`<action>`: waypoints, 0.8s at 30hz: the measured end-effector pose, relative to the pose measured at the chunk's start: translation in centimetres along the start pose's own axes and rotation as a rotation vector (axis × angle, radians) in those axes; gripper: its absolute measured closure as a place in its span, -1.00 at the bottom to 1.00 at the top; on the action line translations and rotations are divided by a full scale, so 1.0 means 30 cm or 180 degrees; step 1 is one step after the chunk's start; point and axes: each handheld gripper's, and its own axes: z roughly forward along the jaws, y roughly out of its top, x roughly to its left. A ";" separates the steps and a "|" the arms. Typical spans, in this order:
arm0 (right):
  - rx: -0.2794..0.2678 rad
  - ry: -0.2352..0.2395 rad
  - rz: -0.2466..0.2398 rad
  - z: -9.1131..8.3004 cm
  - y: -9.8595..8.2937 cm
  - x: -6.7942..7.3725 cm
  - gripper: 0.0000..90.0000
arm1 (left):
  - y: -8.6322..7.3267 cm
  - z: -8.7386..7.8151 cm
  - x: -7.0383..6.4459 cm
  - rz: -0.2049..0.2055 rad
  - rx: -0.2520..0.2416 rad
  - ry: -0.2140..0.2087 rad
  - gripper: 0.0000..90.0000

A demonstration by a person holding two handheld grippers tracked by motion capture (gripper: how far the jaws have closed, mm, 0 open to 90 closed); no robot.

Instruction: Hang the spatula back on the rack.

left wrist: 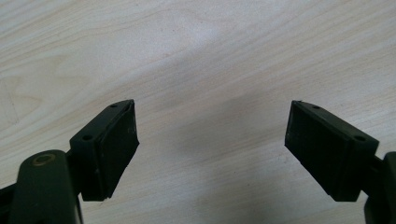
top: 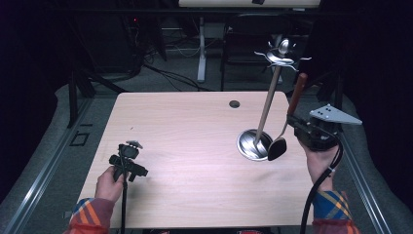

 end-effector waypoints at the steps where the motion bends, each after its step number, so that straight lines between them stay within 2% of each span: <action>1: 0.0000 0.0000 0.0000 0.000 0.000 0.000 0.87 | 0.000 0.000 0.000 0.0000 0.0000 0.0000 -0.62; 10: -0.0041 -0.0012 -0.0002 0.005 0.026 -0.005 0.87 | 0.000 0.001 0.001 0.0006 0.0004 0.0004 -0.62; 19: 0.0004 -0.0068 0.0016 0.021 0.030 -0.014 0.87 | 0.001 0.002 -0.002 0.0011 0.0011 0.0018 -0.62; 24: -0.0001 -0.0049 0.0019 0.023 0.032 -0.015 0.87 | 0.002 0.002 -0.002 0.0028 0.0024 0.0004 -0.62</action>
